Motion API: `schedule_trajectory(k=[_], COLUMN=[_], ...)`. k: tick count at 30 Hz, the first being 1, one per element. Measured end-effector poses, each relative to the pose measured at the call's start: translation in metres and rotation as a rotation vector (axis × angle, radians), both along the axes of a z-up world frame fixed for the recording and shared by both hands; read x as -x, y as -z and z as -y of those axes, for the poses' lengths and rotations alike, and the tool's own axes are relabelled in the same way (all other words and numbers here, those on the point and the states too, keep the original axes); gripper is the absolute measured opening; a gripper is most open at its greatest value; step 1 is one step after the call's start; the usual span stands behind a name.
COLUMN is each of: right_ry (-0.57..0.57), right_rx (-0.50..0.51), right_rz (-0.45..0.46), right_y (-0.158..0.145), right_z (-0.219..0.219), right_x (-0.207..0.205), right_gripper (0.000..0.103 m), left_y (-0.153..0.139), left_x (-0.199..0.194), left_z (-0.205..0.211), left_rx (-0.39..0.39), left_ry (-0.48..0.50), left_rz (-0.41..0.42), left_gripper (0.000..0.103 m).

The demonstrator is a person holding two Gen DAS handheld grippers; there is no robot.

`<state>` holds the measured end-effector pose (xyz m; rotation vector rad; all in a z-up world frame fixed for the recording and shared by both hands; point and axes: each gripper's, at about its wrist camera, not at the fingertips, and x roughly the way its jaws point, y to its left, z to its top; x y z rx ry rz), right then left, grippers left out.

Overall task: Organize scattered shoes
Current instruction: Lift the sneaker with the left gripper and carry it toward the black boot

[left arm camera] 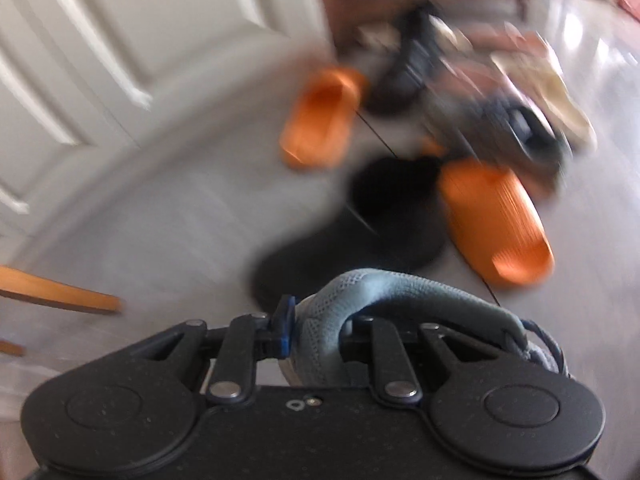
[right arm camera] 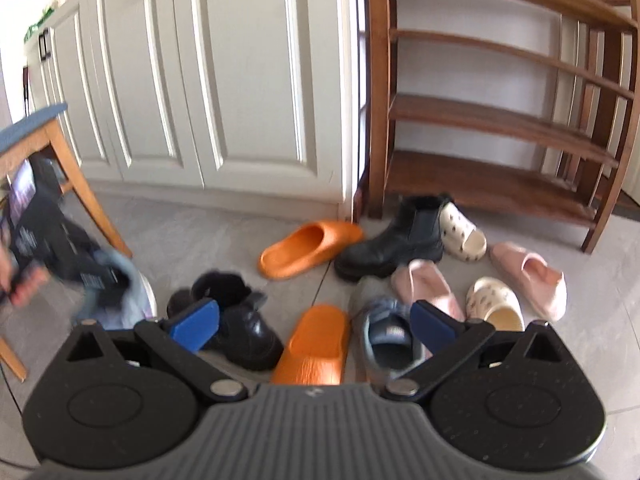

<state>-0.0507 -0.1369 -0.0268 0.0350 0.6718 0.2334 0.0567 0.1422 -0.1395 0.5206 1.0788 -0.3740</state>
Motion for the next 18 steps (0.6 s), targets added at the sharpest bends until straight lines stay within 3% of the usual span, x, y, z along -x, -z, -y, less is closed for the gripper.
schedule_trajectory(k=[3, 7, 10, 15, 18], right_ry=[0.018, 0.061, 0.078, 0.054, 0.03], right_rx=[0.043, 0.071, 0.065, 0.109, 0.124], right_rz=[0.002, -0.027, -0.055, -0.053, -0.058], right_y=[0.004, 0.012, 0.018, 0.024, 0.028], right_z=[0.0, 0.0, -0.003, -0.016, -0.023], right_x=[0.005, 0.005, 0.003, -0.001, -0.004], right_gripper=[0.103, 0.103, 0.103, 0.103, 0.103], left_y=[0.052, 0.083, 0.091, 0.091, 0.078], left_x=[0.004, 0.001, -0.009, -0.027, -0.029], left_z=[0.011, 0.016, 0.015, 0.014, 0.008], left_rx=[-0.006, -0.023, -0.01, -0.023, 0.001], left_ry=[0.07, 0.108, 0.106, 0.042, 0.016], left_rz=[-0.079, -0.109, -0.13, -0.208, -0.219], left_gripper=[0.017, 0.017, 0.018, 0.048, 0.051])
